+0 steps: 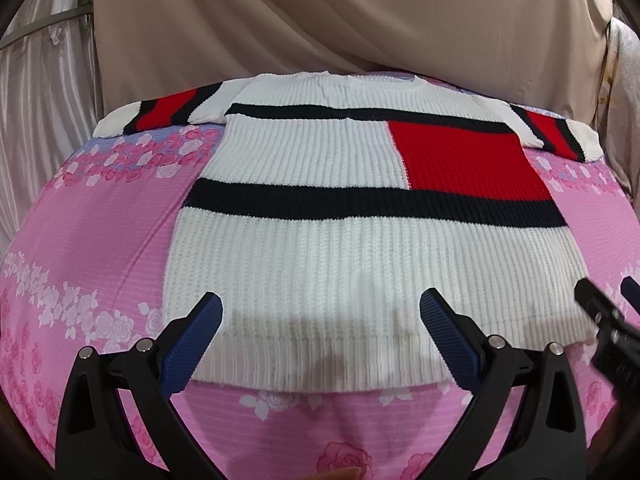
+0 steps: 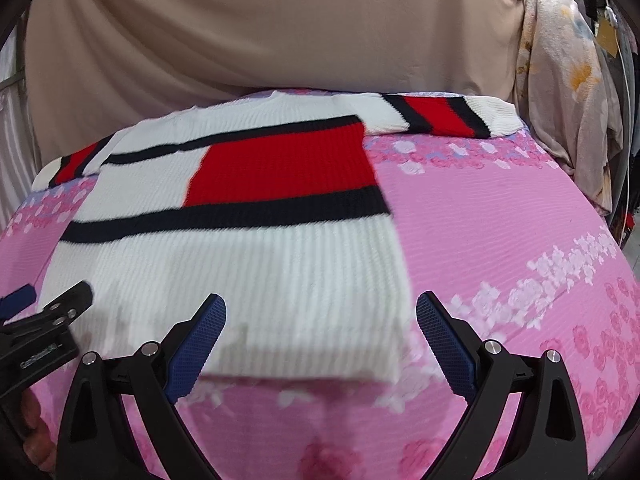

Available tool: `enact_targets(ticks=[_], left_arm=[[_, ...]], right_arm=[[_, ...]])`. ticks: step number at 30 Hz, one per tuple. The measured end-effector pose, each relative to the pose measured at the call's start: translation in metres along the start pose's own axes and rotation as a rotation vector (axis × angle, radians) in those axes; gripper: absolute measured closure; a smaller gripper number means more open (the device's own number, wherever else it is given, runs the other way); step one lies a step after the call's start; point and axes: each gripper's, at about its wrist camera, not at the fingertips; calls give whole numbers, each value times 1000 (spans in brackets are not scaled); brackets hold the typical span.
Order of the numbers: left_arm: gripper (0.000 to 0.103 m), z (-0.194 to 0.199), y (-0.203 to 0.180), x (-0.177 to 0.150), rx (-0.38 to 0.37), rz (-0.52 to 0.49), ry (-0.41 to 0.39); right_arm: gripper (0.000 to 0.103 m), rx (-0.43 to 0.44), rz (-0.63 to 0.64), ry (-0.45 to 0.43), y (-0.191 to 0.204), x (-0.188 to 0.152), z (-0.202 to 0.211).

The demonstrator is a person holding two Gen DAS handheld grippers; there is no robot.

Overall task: Fold small clothes
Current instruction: 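Grasp the striped sleeve cuff with the right tool and fold it across the body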

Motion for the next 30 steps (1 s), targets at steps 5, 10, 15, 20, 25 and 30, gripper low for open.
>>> enact_targets(ticks=[5,10,15,20,25,30], left_arm=[[6,-18,21,24,-120,93,55],[6,-37,33,45,-35,86,66],[6,-64,52,59,-11,124,133],[6,-87,60,65,18,139,191],[7,-102,67,74,41,145,196],[6,-104,64,90,65,98,162]], right_arm=[[8,3,-117,-21,-89,74,-64],[8,-53,-298,8,-184,149,-162],[8,-105,-486,35,-255,192,-237],[10,-141,-534,37,-282,215,-281],[37,-104,-586,88,-291,227,-319],[94,-100,-578,35,-276,255,-321]])
Point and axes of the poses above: each gripper's, at about its wrist camera, not at the fingertips, and z roughly against the way its jaws point, y to its left, x to its top, and after that the axes turned 7 degrees about -x, right-handed
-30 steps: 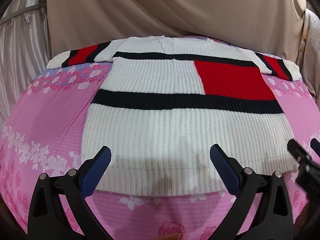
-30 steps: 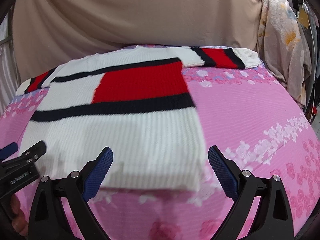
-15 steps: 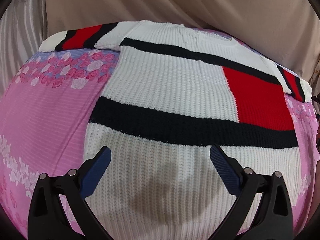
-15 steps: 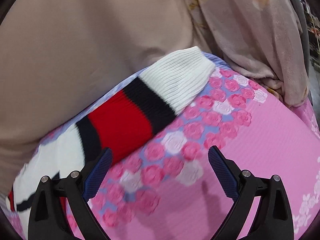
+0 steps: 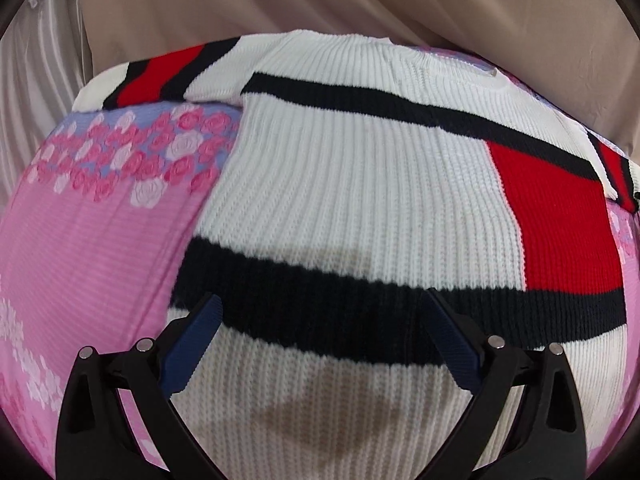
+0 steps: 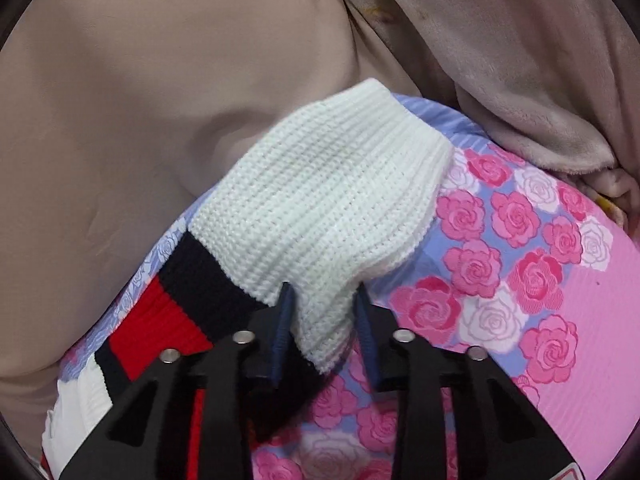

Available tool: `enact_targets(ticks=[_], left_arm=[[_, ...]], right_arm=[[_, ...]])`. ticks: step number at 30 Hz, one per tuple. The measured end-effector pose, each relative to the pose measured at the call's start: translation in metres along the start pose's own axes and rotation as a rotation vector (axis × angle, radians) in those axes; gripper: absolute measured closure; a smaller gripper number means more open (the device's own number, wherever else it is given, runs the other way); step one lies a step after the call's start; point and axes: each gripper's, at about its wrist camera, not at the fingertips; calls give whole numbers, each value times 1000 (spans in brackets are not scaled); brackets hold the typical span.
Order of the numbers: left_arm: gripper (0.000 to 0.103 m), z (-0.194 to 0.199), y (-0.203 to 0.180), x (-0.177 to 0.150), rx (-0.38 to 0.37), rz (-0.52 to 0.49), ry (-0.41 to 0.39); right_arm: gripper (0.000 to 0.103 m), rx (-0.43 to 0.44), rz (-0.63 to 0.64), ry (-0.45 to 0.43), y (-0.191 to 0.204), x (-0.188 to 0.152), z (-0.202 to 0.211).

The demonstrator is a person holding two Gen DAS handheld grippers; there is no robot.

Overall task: Fold small clothes
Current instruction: 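Grasp the striped sleeve cuff with the right tool and fold it across the body, then open the right tool to release the sleeve and lift away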

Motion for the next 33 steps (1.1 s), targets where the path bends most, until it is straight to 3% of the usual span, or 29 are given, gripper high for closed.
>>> enact_targets(ticks=[4,7,11,13,15,17,19,21,22,23,26,28,31,33], left_arm=[[6,3,0,14,4,4,-35],[6,9,-1,24,-1,1,-84],[6,20,0,36,26,13,-155],[6,21,3,45,43,25,-174],[6,19,9,51,20,59,-169],[6,17,16,56,-22,96,-180],[6,13,20,60,-24,110,-192],[6,8,20,67,-34,83,-184],[6,3,19,71,-26,62,-171],[6,-2,17,76,-17,47,-162],[6,-18,13,98,-34,32,-175],[6,-33,13,120,-94,65,-176],[6,-60,14,149,-175,126,-151],[6,-80,13,164,-178,152,-130]], right_arm=[[94,215,154,-159,88,4,72],[95,455,380,-207,188,-31,136],[91,713,700,-114,314,-134,180],[90,757,819,-32,356,-193,173],[86,729,953,40,384,-253,156],[86,687,1028,68,390,-287,145],[85,658,1022,70,375,-295,150],[68,623,945,65,349,-272,150],[54,609,901,58,333,-260,151],[49,590,860,48,316,-247,148],[44,474,758,4,262,-216,144],[41,404,691,-4,238,-195,133],[41,351,590,29,222,-162,107],[41,336,540,60,226,-148,87]])
Point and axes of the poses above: each gripper's, at about its wrist camera, not at the fingertips, and z roughly against the way its jaws point, y to its left, x to its top, and after that the axes turned 7 degrees about -x, right-handed
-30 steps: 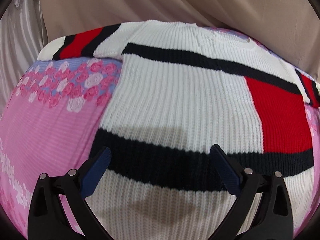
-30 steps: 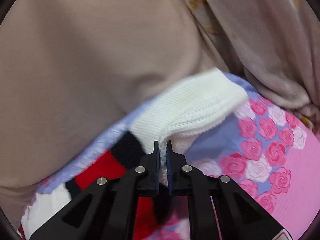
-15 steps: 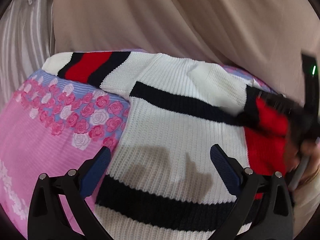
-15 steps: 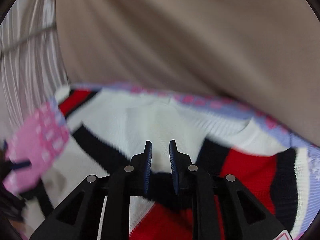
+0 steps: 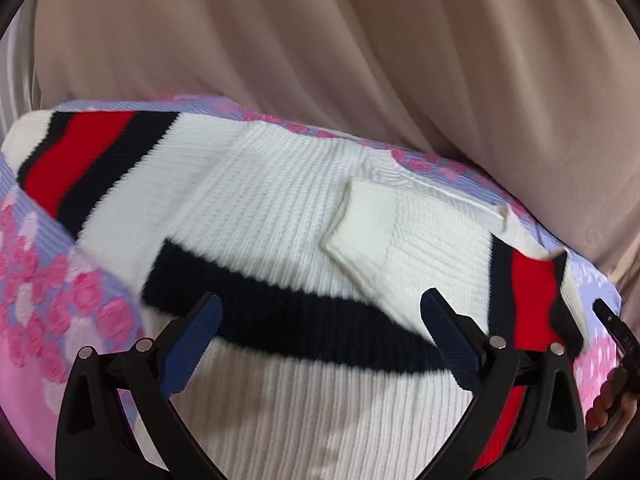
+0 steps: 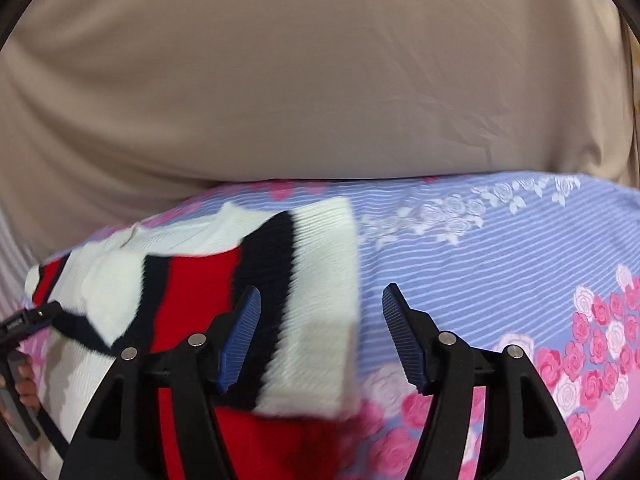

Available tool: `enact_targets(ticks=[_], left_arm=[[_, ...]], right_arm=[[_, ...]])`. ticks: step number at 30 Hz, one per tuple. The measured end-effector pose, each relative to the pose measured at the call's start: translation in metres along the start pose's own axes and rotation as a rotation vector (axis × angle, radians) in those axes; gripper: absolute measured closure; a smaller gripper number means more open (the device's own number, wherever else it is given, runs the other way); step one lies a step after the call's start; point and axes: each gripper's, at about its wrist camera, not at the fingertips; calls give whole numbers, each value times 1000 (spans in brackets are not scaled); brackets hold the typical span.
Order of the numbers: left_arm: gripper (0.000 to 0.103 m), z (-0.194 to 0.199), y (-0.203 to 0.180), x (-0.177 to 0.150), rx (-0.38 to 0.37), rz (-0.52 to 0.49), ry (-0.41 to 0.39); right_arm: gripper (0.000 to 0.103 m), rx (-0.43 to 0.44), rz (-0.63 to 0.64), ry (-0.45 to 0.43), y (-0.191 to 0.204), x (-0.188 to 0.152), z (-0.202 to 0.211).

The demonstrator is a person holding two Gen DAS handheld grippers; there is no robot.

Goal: Fold small clothes

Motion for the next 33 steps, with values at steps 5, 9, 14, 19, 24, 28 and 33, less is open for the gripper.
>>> enact_targets(ticks=[5,9,14,19,24,28,33], left_arm=[[9,-31,-7,11,-18,8,22],[45,-44,-21,14,-60,-11,74],[95,-22,-40,31,-60,-61,-22],[95,11,-40,35,38,-93,-139],[95,-38,-30,-5,172,-153,-10],[95,-33,-27,-16,164,-159,-37],[95,-30,-24,-17,181,-169,-30]], right_arm=[[40,25,-40,68,-1,20,-45],[42,43,-15,91,14,28,-64],[95,95,-33,-7,22,42,-34],[95,32,-38,-35,2,34,-19],[97,-87,-5,100,-11,1,-32],[51,-25,17,38,-14,-26,24],[47,-41,236,76,16,-58,30]])
Point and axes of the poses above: each gripper's, at about its wrist camera, not at the fingertips, and z roughly against the way its jaws point, y to its left, x to its top, and after that the axes turned 7 degrees about -x, right-handed
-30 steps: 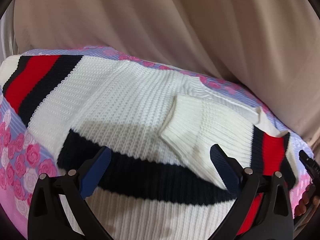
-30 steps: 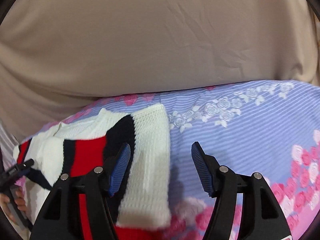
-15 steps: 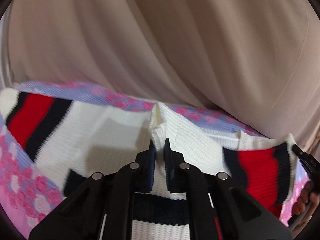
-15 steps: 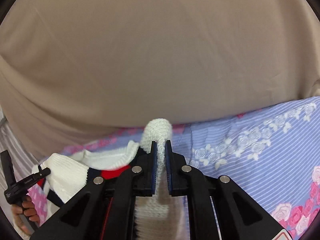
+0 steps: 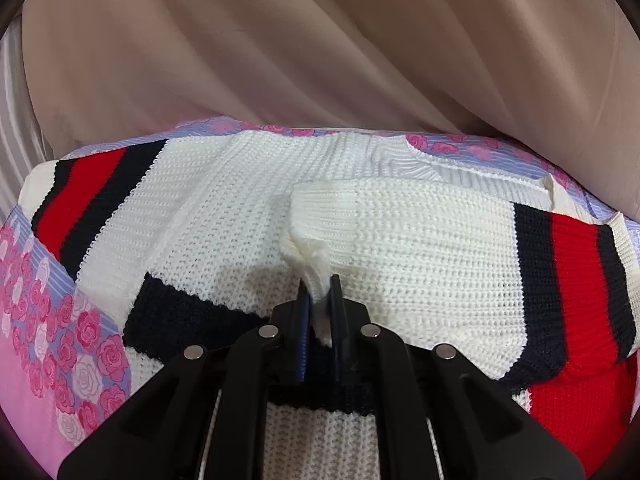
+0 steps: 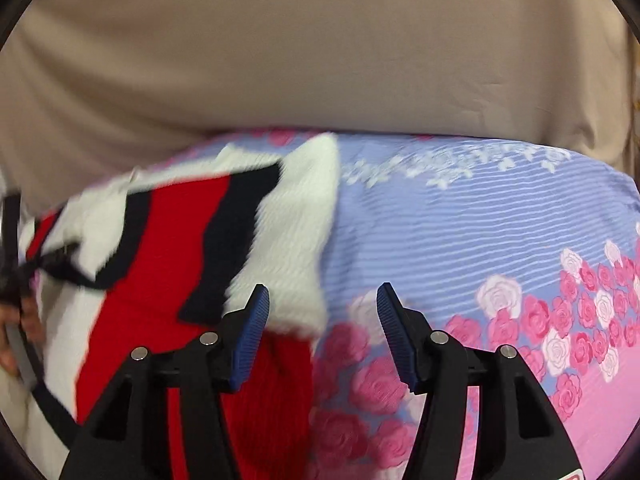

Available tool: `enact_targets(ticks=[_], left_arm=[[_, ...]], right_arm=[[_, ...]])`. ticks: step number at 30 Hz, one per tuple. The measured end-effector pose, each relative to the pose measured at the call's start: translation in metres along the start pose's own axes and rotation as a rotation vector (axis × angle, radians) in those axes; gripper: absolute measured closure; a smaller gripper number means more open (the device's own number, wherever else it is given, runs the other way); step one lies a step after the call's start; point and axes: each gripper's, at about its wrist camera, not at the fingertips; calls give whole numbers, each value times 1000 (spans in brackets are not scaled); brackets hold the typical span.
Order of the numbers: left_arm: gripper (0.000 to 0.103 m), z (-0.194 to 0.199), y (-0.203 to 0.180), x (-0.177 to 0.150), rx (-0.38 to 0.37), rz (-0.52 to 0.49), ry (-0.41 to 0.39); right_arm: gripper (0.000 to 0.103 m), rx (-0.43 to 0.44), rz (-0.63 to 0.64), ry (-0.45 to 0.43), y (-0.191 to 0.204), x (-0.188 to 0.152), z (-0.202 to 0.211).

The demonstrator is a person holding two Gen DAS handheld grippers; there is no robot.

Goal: Fold small clothes

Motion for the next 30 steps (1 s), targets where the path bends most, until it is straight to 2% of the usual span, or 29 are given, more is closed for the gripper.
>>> enact_targets(ticks=[1,2,3,5,8,10,14,16,18,20,22,25,26,27,28,30], left_arm=[[95,-1,-1,0,8,-6,2],[95,-1,-3,0,16,-11,5],[95,-1,-4,1,21,-14,9],[95,-2,-6,3,24,-20,12],[95,-4,-8,4,32,-42,22],[94,-6,-9,2,34,-46,25],[94,-6,-18,-2,65,-79,5],[93,-4,-18,-1,50,-75,9],[93,-3,-16,0,33,-66,13],[93,-2,-15,-1,29,-58,10],[93,-2,-15,-2,40,-63,5],[93,-2,-14,-2,43,-62,5],[93,-2,-14,-1,40,-60,7],[93,-2,-13,-1,35,-57,9],[93,-3,-11,0,32,-57,10],[93,-4,-10,0,30,-64,11]], right_arm=[[49,-18,36,6,6,1,-6],[63,-25,56,16,11,1,-11],[71,-8,61,31,14,1,-15],[83,7,57,8,16,4,-7],[88,-6,8,-23,3,2,0],[89,-2,-46,60,-11,-10,-17],[86,20,-50,67,-13,-11,-14],[84,50,-88,28,-18,4,1],[79,33,-106,-46,-20,27,14],[50,9,-107,-90,-19,54,15],[46,21,-109,-60,-19,84,-12],[46,5,-132,56,-18,111,-74],[51,-14,-144,91,-18,116,-92],[59,-7,-150,127,-16,119,-109],[89,42,-159,151,-15,121,-118],[95,30,-178,86,-20,128,-108]])
Point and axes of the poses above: each gripper's, at about its wrist camera, not at the fingertips, and z roughly against the way its jaws point, y to its left, x to its top, and after that the axes turned 7 degrees about -x, right-handed
